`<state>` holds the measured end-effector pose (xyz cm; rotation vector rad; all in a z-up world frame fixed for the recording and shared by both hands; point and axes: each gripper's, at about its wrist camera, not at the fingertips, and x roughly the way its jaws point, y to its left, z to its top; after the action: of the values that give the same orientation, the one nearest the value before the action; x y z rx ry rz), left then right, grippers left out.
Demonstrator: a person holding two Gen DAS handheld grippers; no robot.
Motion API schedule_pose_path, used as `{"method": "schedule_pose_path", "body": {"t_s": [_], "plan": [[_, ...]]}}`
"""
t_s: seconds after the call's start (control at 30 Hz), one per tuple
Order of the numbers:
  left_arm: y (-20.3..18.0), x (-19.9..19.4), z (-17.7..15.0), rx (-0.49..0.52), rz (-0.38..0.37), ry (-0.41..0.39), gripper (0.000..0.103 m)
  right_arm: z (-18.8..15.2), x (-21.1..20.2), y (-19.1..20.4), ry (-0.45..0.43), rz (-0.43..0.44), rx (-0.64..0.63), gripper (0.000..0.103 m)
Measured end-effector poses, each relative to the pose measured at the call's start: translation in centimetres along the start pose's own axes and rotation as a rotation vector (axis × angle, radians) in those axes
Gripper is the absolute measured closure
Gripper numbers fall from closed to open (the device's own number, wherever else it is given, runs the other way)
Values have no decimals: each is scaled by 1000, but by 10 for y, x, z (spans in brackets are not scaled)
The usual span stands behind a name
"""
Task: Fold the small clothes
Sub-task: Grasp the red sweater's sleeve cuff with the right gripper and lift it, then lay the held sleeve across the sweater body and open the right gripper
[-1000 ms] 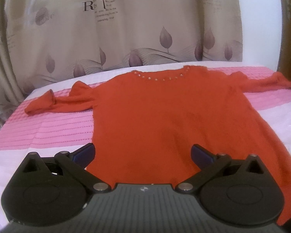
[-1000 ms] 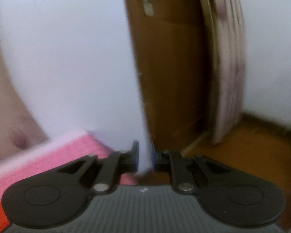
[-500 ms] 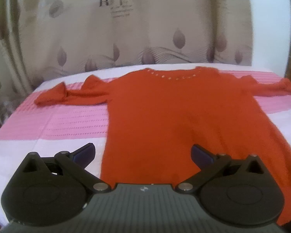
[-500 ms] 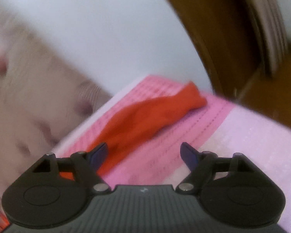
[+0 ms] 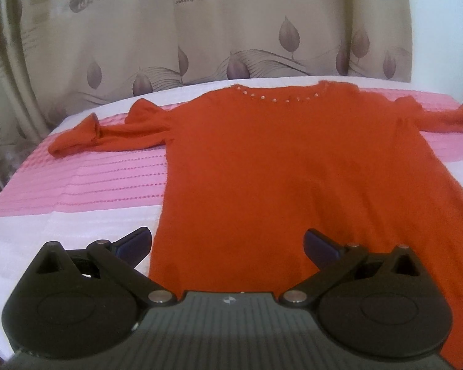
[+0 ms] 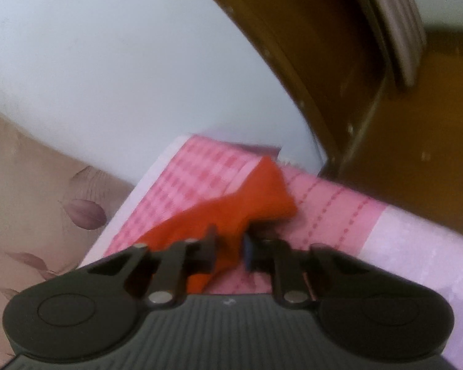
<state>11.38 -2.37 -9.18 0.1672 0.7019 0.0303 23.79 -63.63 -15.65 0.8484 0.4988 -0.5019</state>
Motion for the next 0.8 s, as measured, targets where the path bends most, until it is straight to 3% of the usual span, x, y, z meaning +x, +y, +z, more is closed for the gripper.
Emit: {"method": "schedule_pose_path", "body": {"t_s": [0.1, 0.27, 0.43, 0.5, 0.6, 0.63, 0.67, 0.7, 0.73, 0.8], "plan": [[4, 1, 2, -11, 3, -1, 0, 3, -26, -9, -107, -39, -19, 94], [7, 2, 4, -34, -4, 4, 0, 10, -44, -29, -115, -124, -68, 94], [8, -3, 0, -30, 3, -27, 0, 1, -65, -38, -134, -143, -22, 92], [13, -7, 1, -42, 16, -65, 0, -16, -82, -20, -158, -88, -66, 91], [30, -10, 6, -96, 17, -101, 0, -52, -98, 26, -151, 73, -209, 89], [37, -10, 9, -117, 12, -108, 0, -68, -102, 43, -137, 119, -259, 79], [48, -9, 12, -143, 1, -116, 0, -85, -104, 60, -109, 158, -303, 54], [57, -8, 15, -160, -2, -120, 0, -100, -103, 73, -80, 185, -329, 35], [69, -5, 18, -182, 1, -126, 0, -117, -100, 86, -49, 202, -351, 6], [93, 0, 25, -210, 17, -147, 0, -146, -97, 107, -28, 198, -420, 2]]}}
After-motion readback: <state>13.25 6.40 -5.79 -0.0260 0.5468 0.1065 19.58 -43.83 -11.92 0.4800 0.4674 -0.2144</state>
